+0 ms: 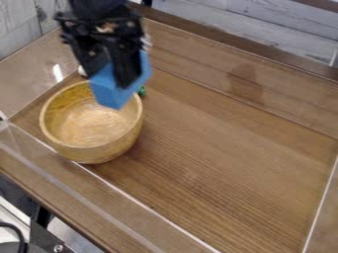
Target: Remove the blue block from inside the brown bowl and put it on the table
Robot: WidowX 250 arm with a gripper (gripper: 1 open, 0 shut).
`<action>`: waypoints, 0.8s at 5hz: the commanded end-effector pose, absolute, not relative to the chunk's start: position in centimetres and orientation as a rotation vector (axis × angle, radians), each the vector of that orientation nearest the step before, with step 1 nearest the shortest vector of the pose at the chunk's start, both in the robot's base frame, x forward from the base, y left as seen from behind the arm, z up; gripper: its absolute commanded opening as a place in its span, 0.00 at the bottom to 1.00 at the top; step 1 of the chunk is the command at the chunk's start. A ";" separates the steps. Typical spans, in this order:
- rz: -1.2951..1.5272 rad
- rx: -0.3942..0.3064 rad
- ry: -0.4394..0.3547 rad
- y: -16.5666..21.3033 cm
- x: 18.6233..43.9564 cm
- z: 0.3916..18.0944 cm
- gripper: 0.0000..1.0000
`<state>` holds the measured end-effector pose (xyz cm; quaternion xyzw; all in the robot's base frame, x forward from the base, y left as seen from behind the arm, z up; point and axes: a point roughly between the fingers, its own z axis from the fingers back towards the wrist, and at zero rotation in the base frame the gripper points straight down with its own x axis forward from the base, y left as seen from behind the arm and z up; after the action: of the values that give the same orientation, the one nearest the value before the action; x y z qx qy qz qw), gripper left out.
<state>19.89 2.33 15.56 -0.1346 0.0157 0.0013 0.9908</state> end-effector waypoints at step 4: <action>-0.088 -0.237 0.001 -4.1 18.5 13.9 0.00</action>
<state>18.17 -3.98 12.99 -0.1192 0.0221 -0.0433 0.9917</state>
